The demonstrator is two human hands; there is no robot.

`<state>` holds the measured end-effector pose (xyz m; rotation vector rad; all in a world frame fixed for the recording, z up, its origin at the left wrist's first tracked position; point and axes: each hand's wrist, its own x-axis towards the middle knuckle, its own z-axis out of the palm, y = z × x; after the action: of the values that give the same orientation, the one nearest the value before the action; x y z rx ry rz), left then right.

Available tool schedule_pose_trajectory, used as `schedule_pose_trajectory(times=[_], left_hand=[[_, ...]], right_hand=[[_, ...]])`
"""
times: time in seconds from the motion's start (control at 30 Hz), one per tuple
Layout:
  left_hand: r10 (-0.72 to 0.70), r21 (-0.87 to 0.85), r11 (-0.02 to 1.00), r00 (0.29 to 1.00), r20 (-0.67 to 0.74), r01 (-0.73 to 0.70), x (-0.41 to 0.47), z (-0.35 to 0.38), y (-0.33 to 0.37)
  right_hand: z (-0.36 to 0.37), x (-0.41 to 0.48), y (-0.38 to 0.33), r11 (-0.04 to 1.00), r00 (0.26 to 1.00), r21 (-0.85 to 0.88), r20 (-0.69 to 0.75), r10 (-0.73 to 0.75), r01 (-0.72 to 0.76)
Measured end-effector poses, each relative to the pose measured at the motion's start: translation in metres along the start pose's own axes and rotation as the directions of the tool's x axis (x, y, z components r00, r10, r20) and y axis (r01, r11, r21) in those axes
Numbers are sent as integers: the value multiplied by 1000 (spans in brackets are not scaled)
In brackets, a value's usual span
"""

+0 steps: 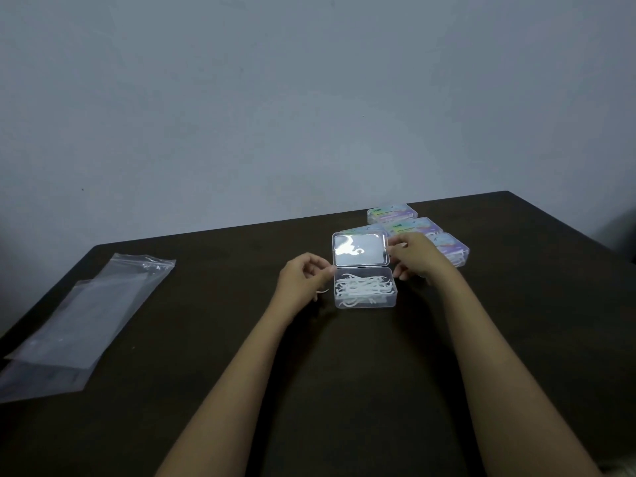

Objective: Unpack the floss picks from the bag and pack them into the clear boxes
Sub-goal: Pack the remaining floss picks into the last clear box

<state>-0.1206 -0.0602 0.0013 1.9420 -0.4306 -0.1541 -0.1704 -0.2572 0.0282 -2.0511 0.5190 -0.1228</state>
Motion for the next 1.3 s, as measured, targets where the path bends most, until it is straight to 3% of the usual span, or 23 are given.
schedule_pose_trajectory(times=[0.1,0.3,0.4,0.6,0.8,1.0,1.07,1.17,1.23,1.3], left_hand=[[76,200,978,994,-76,-60,4,-12,-1],[-53,531,847,989,139,-29,7,-35,-2],[-98,660,751,981,166,-36,9,-35,-3],[-206,790,611,973,104,45,17,-30,2],[-369,880,459,927,63,123,18,-27,10],[-364,875,462,931,41,142,11,-28,13],[-284,817,556,959,14,153,11,-29,12],[129,703,706,992,-6,-88,4,-25,13],[323,706,653,944,67,-274,-2,-17,17],[371,735,576,916,154,-357,-3,-6,17]], right_hand=[[0,0,0,999,1000,-38,30,9,-8],[5,1,3,996,1000,-87,29,-1,4],[7,2,4,993,1000,-114,28,1,2],[9,0,6,997,999,-72,36,-5,7],[12,1,9,994,997,104,80,16,-24],[19,1,10,976,994,215,111,-3,-21],[21,1,10,971,994,240,107,-10,-16],[25,1,10,963,993,269,119,-25,-8],[28,0,10,955,989,297,143,-38,-6],[29,-1,9,943,986,331,157,-54,-1]])
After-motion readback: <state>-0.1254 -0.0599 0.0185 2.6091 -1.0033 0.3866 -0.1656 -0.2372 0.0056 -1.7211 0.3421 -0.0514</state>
